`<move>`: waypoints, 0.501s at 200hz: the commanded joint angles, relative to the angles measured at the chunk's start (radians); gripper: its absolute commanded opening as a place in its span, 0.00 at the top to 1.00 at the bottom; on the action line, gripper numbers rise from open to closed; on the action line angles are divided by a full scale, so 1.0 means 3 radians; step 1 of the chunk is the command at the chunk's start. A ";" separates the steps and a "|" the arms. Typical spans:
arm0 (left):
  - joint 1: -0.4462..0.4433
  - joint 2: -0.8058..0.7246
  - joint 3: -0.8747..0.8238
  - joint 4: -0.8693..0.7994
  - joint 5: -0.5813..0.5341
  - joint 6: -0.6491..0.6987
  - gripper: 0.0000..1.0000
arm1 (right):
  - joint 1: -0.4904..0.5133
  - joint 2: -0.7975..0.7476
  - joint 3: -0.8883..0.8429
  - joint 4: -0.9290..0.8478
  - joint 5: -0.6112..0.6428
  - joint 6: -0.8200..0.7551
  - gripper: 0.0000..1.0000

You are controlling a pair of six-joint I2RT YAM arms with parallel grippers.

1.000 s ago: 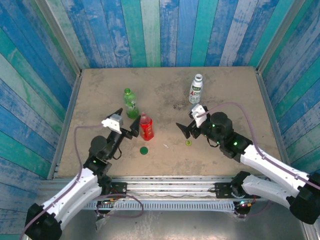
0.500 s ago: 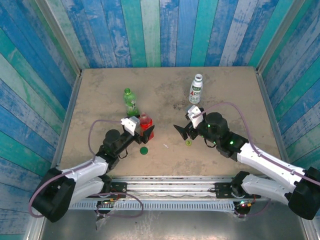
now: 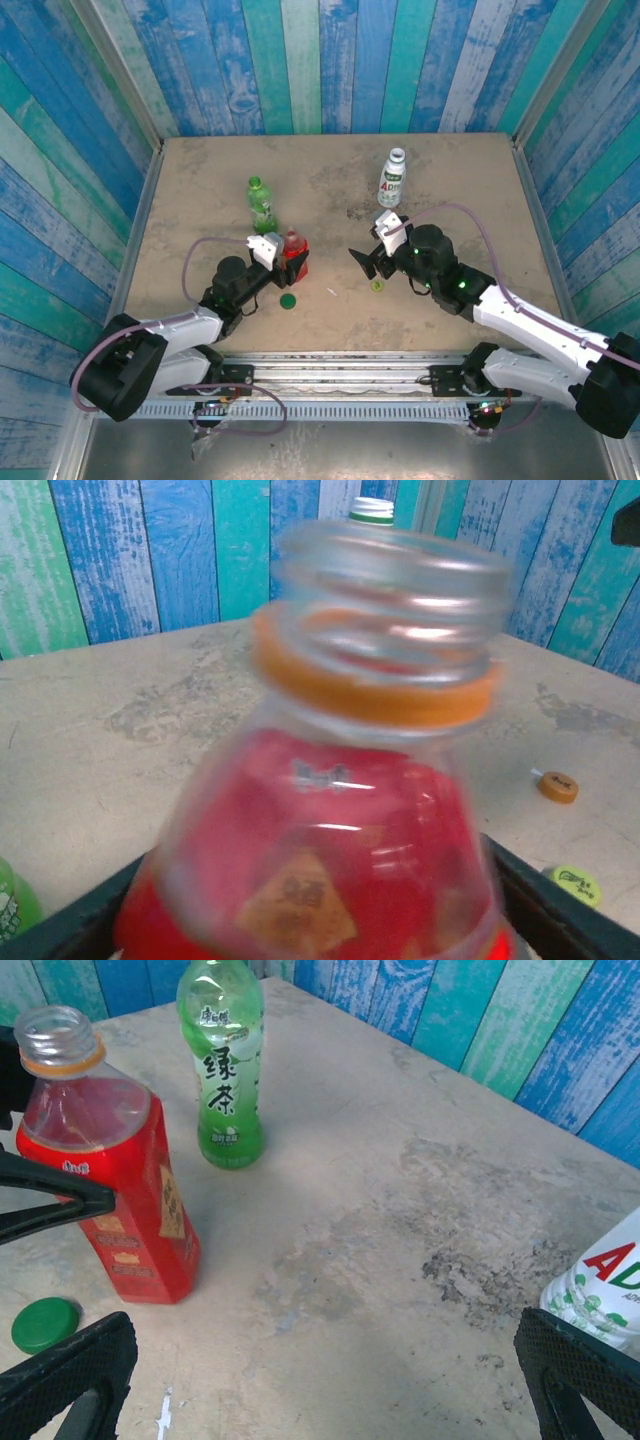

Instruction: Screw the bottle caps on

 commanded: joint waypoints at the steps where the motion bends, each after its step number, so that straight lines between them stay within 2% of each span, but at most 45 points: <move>1: 0.0007 0.0010 0.0056 0.0050 0.0054 0.0006 0.35 | 0.0022 -0.0042 0.0052 -0.0096 0.0250 0.0074 0.00; 31: 0.0008 -0.0002 0.0092 0.0014 0.0155 0.0021 0.43 | 0.0022 -0.0030 0.0074 -0.0217 0.0581 0.0197 0.00; 64: 0.0009 0.0048 0.0155 0.0013 0.0288 0.0044 0.43 | 0.0023 -0.0022 0.0069 -0.0220 0.0606 0.0254 0.00; 100: -0.0045 0.0272 0.0287 0.0281 0.0632 -0.0005 0.41 | 0.0000 0.0011 0.0098 -0.0304 0.0768 0.0489 0.00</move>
